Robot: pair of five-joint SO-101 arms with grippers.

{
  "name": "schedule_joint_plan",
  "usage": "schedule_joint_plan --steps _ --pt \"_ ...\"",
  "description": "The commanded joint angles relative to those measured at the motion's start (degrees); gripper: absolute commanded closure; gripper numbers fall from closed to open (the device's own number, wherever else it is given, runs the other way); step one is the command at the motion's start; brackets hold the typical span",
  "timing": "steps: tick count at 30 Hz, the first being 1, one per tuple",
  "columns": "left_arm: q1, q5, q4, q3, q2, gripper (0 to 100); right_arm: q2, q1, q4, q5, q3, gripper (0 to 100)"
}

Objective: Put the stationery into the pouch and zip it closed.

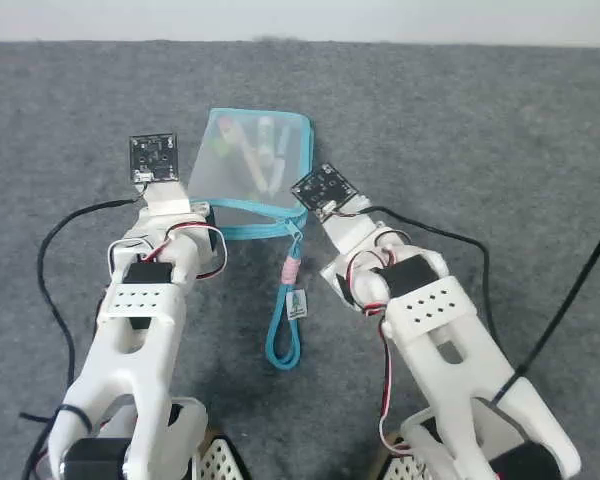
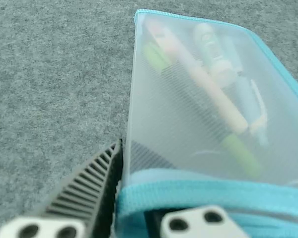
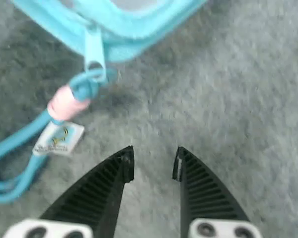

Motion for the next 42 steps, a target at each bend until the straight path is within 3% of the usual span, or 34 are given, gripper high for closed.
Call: schedule_joint_plan --steps 1,8,22,25,27,28,32,35,42 --pt "0.5 1.3 0.6 -2.9 -0.4 99 -3.1 -4.8 -3.6 -8.1 -0.5 85.7" --pt "0.5 1.3 0.6 -2.9 -0.4 99 -2.6 -9.5 -9.5 -10.9 -0.3 75.6" --pt "0.5 1.2 0.6 -2.9 -0.4 99 9.5 -7.2 -23.7 -10.5 -0.7 75.7" --pt "0.5 1.2 0.6 -2.9 -0.4 99 9.0 -5.4 -24.0 -10.4 -0.9 84.5" --pt "0.5 1.2 0.6 -2.9 -0.4 99 8.5 -4.7 -23.8 -10.4 -1.3 98.0" --pt "0.5 1.2 0.6 -2.9 -0.4 99 8.1 -4.4 -23.7 -9.9 -1.4 99.8" --pt "0.8 1.1 0.6 -2.9 -0.4 99 5.5 -5.1 -13.3 -1.5 -6.3 99.2" --pt "2.7 -0.7 0.6 -2.9 -0.4 99 3.6 -7.4 -4.4 0.6 -13.5 99.2" --pt "5.2 -1.9 3.3 -3.3 -0.4 99 4.7 -12.6 -1.0 5.5 -22.0 99.2"
